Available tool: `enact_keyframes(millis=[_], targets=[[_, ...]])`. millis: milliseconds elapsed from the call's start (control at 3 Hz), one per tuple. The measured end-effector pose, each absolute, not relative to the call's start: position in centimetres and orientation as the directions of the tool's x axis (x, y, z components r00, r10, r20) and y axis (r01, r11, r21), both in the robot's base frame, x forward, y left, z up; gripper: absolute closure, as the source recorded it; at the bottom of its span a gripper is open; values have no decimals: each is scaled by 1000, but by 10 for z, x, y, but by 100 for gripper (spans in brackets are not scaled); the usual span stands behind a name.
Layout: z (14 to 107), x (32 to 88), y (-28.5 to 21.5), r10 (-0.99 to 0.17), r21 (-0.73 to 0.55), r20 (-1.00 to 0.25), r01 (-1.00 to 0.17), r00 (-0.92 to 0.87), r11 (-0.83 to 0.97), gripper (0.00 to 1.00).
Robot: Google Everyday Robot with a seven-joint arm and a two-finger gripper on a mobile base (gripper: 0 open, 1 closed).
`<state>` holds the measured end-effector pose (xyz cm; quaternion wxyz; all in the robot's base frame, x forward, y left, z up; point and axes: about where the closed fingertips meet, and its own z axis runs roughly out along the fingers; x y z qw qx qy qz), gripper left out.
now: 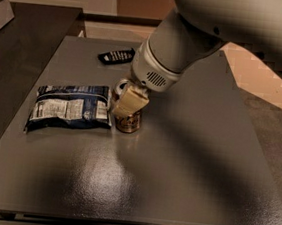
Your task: Move orange can near blue chip bag
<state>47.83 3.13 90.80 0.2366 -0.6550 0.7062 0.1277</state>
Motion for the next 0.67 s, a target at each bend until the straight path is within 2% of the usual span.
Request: enact_keyframes(millis=[333,667], targets=[[909,477,32,-865,-133,-501,-985,-27,108,0],[910,477,32,-865,-133,-501,-985,-27,108,0]])
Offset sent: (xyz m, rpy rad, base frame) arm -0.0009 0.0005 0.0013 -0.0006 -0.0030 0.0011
